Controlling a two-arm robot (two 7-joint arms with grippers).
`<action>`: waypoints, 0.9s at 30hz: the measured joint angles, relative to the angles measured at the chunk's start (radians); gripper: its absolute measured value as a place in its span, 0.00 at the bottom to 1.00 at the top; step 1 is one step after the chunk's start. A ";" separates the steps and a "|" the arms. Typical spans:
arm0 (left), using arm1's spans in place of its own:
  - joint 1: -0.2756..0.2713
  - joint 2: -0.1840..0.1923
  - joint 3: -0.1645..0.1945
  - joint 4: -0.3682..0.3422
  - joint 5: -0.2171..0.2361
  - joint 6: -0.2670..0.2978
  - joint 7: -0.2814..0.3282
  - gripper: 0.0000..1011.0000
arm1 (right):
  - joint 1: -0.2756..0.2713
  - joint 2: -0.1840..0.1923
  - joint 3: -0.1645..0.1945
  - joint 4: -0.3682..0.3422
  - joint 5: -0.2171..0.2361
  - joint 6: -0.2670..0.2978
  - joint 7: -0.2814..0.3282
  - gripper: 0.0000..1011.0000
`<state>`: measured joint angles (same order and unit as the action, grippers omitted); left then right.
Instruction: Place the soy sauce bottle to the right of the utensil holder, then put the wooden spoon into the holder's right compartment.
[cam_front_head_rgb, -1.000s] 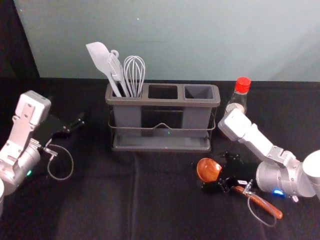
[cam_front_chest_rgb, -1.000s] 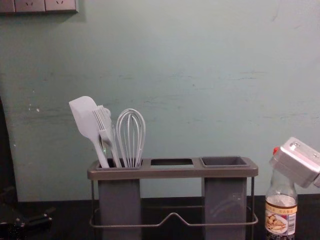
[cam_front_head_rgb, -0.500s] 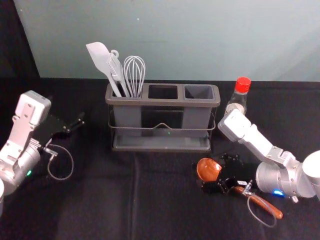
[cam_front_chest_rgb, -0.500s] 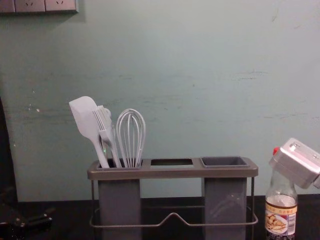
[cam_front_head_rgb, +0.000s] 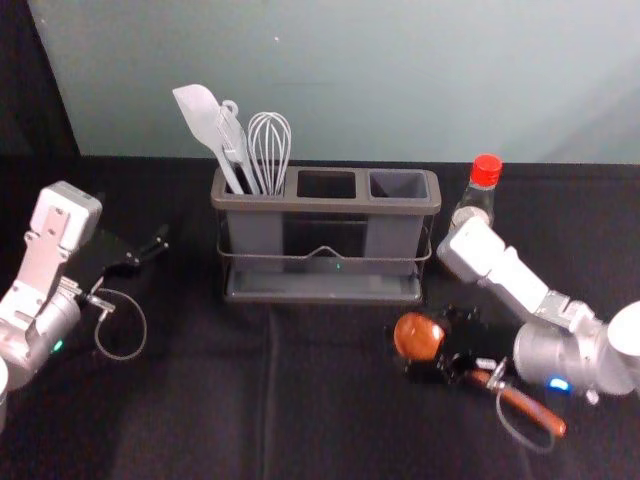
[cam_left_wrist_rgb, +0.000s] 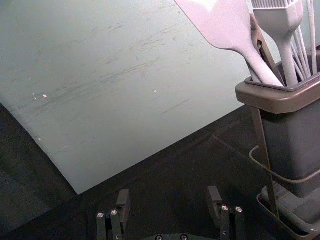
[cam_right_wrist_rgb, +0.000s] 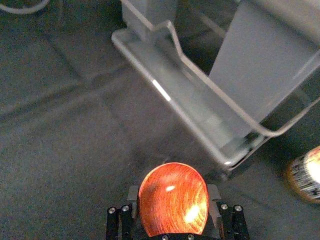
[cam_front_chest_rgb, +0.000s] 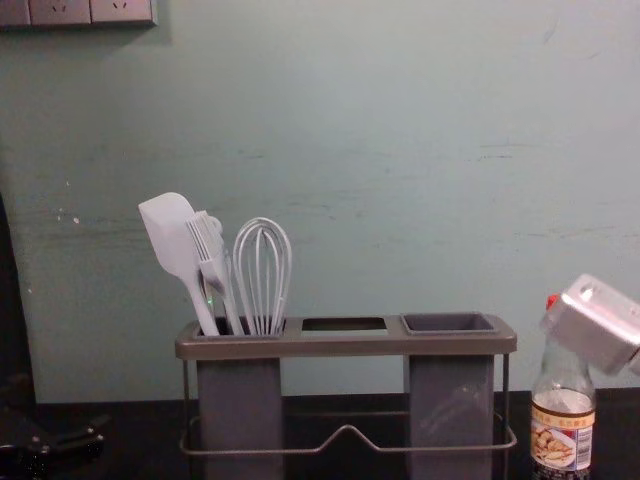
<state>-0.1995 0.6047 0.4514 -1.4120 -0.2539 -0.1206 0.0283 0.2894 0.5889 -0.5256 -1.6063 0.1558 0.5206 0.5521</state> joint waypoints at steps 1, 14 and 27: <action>0.000 0.000 0.000 0.000 0.000 0.000 0.000 0.99 | -0.003 0.003 0.006 -0.009 0.001 -0.004 -0.001 0.83; 0.000 0.000 0.000 0.000 0.000 0.000 0.000 0.99 | -0.069 0.025 0.137 -0.203 0.102 -0.062 -0.054 0.83; 0.000 0.000 0.000 0.000 0.000 0.000 0.000 0.99 | -0.130 -0.033 0.250 -0.321 0.216 -0.269 -0.140 0.83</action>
<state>-0.1995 0.6047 0.4514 -1.4120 -0.2539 -0.1205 0.0283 0.1590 0.5562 -0.2761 -1.9274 0.3714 0.2517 0.4119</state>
